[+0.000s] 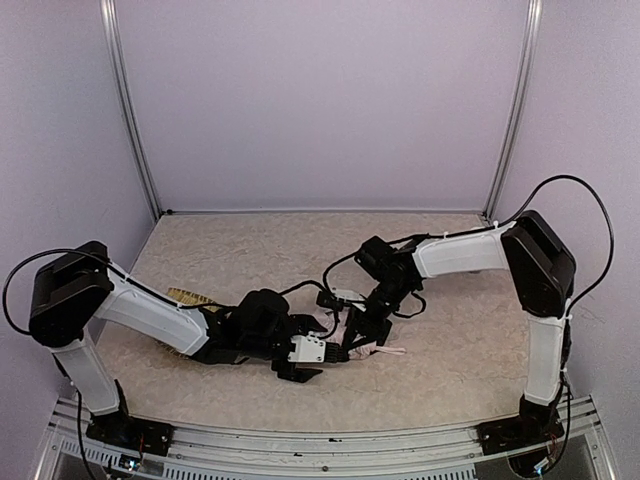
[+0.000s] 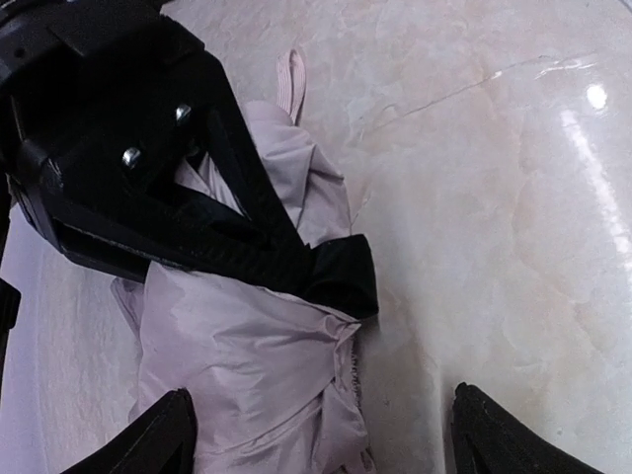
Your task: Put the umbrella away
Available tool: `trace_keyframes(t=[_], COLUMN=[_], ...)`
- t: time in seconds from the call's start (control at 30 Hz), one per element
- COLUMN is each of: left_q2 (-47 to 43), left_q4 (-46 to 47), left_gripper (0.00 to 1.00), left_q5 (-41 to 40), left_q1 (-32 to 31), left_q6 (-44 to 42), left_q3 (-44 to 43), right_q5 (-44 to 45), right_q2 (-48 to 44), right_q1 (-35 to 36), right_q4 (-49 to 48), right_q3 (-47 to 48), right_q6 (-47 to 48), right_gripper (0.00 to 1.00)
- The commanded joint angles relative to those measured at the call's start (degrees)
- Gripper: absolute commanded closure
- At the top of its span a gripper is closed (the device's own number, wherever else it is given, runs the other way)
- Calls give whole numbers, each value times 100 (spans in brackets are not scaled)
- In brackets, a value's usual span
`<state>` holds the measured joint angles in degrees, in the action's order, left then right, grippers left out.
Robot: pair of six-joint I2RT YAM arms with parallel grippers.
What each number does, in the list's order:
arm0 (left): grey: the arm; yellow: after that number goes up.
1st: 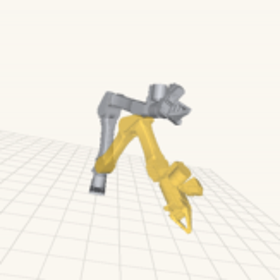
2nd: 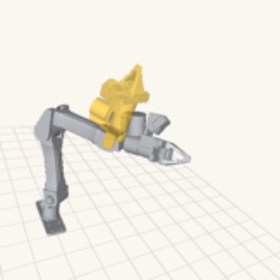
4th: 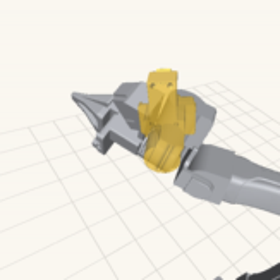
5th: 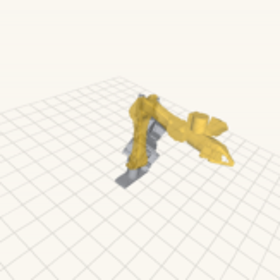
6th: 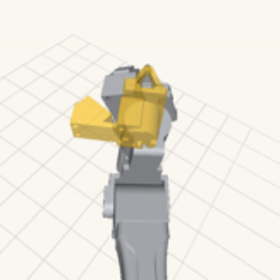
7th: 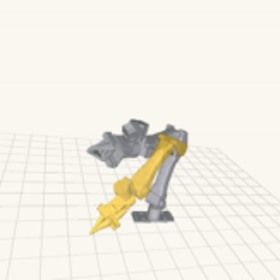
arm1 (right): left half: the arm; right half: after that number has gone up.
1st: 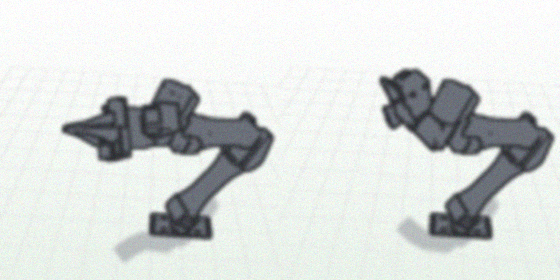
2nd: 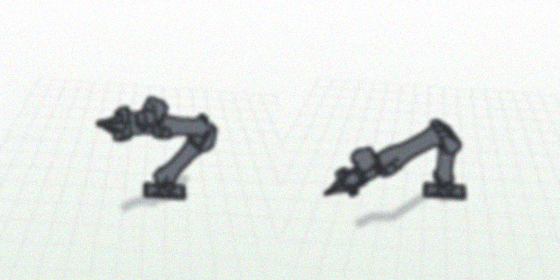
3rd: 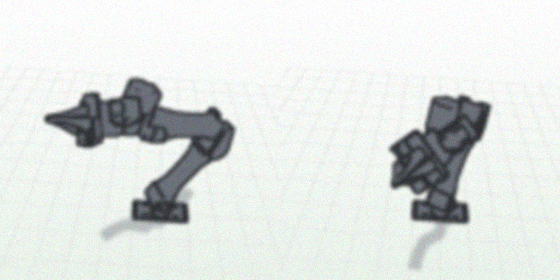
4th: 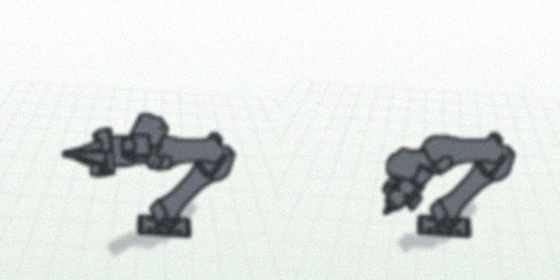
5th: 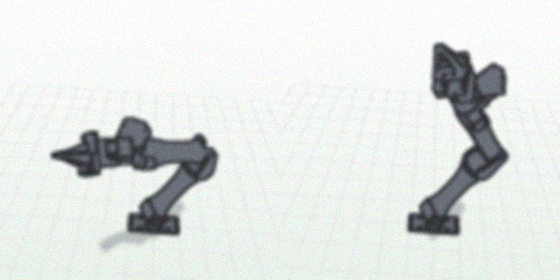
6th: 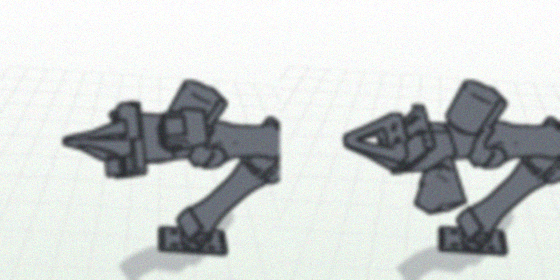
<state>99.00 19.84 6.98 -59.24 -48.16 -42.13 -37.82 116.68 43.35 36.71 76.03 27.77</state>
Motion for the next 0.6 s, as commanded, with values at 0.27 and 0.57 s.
trace_keyframes(t=[0.27,0.57], left_q2=[1313,1598], left_q4=[-1937,-3591], left_gripper=[42,76], left_q5=[-668,437], left_q1=[331,454], left_q6=[128,598], left_q3=[-1160,-1971], right_q5=[537,759], right_q2=[512,-767], right_q1=[68,-260], right_q4=[562,-587], right_q3=[-313,-734], right_q6=[165,-407], right_gripper=[76,34])
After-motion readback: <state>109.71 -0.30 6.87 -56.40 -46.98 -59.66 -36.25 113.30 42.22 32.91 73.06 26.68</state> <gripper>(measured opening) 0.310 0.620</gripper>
